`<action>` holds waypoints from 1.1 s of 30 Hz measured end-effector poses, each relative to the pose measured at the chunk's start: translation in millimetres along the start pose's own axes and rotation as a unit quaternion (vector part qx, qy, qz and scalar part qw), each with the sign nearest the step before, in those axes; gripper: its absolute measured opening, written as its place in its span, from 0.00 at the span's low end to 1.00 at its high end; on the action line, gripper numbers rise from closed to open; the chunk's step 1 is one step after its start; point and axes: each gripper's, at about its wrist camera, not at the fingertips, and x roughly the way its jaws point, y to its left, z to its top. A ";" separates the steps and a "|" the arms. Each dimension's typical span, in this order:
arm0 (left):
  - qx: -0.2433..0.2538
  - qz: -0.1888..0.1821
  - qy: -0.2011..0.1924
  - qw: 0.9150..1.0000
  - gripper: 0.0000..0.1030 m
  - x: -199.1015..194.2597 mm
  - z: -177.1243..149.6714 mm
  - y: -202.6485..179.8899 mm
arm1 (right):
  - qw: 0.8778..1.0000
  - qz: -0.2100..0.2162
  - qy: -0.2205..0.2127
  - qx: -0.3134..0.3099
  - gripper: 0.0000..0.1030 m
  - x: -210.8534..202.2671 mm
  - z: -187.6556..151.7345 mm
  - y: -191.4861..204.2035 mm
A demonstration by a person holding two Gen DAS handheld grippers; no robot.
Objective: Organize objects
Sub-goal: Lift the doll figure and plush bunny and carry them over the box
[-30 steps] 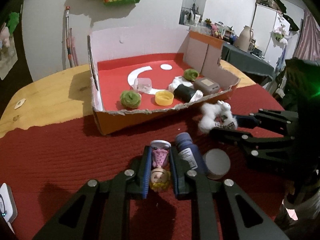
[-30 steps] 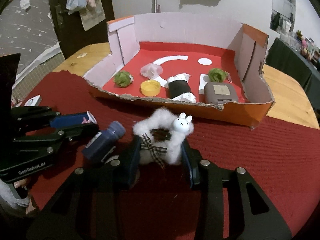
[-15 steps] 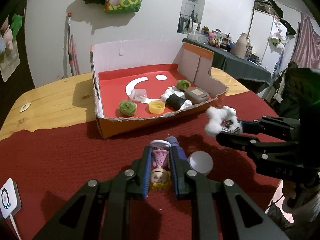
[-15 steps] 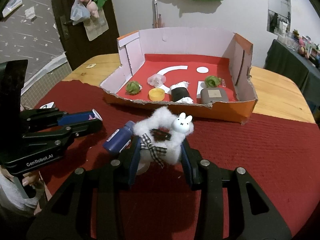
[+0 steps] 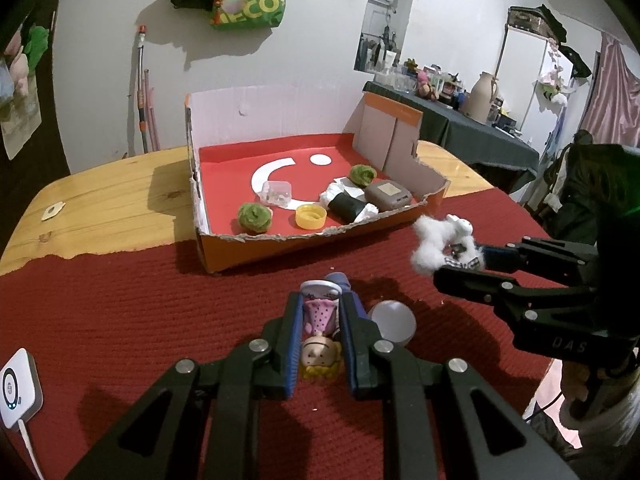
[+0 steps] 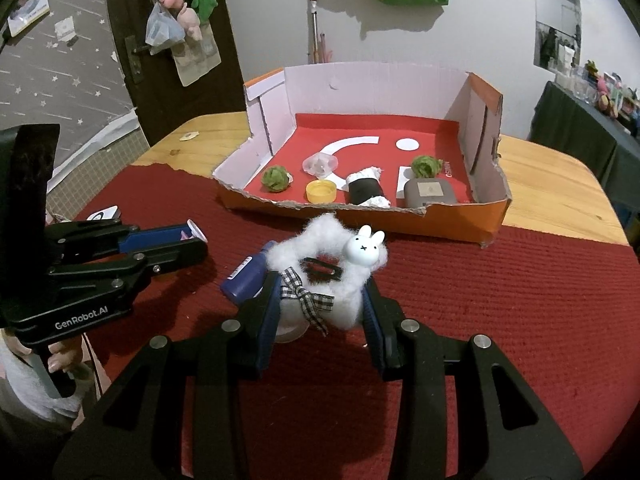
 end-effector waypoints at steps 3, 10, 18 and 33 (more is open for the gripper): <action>0.000 -0.002 -0.002 1.000 0.18 -1.1 5.0 -0.9 | 1.000 0.004 -0.002 0.002 0.35 -1.2 3.2 -1.7; 0.007 0.000 -0.001 1.000 0.18 5.1 41.7 -5.8 | 1.000 0.002 -0.005 -0.004 0.35 -1.7 30.8 -8.9; 0.001 0.012 0.035 0.999 0.18 52.5 103.0 -0.2 | 0.999 -0.041 0.013 0.006 0.35 27.3 99.9 -37.2; 0.000 0.099 0.091 0.991 0.18 141.4 164.2 28.6 | 0.988 -0.113 0.100 0.013 0.35 122.3 164.4 -73.5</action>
